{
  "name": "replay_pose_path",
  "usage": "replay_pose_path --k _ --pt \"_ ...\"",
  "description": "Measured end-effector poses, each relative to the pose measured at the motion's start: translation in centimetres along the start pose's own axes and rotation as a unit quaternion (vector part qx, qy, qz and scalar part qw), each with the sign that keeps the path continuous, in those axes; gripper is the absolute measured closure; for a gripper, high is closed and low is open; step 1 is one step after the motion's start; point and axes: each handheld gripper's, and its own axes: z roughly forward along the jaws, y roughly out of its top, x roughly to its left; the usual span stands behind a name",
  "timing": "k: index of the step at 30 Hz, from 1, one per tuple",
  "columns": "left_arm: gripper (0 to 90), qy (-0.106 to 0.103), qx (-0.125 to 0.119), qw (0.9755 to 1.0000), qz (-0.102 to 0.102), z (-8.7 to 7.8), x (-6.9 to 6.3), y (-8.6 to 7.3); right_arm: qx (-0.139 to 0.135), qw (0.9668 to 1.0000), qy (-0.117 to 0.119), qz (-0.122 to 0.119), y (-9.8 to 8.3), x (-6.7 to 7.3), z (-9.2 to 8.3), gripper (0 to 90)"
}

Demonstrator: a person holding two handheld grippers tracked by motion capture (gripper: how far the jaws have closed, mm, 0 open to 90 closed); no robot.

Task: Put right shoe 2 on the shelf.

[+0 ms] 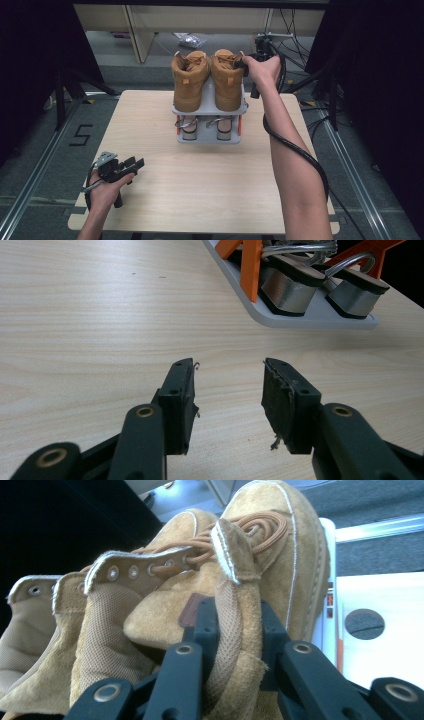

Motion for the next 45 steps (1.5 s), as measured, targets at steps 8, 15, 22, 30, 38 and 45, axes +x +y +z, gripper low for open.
replay_pose_path --k 8,15,22,30,38,45 --pt "55.4 0.000 0.000 1.0000 0.000 -0.1 -0.2 0.0 -0.018 0.9998 -0.007 -0.005 -0.2 0.4 -0.1 59.1" --pt "55.4 0.006 0.000 1.0000 0.000 -0.2 -0.1 0.1 -0.059 0.9979 0.018 -0.021 -0.1 0.3 -1.7 51.5" --pt "55.4 0.004 -0.004 1.0000 0.001 -0.2 -0.2 0.0 -0.076 0.9966 0.030 -0.016 -0.4 -0.5 -4.0 52.9" --pt "55.4 0.004 -0.003 1.0000 0.002 -0.2 -0.3 0.0 -0.082 0.9962 0.028 -0.002 -1.1 -2.2 -5.7 57.7" --pt "55.4 0.004 -0.004 1.0000 0.003 -0.1 -0.4 -0.1 -0.076 0.9970 0.011 -0.005 -3.2 -4.9 -6.0 58.4" --pt "55.3 0.004 -0.005 1.0000 0.003 -0.2 -0.4 -0.1 -0.072 0.9973 0.002 -0.013 -5.0 -6.9 -5.7 58.6"
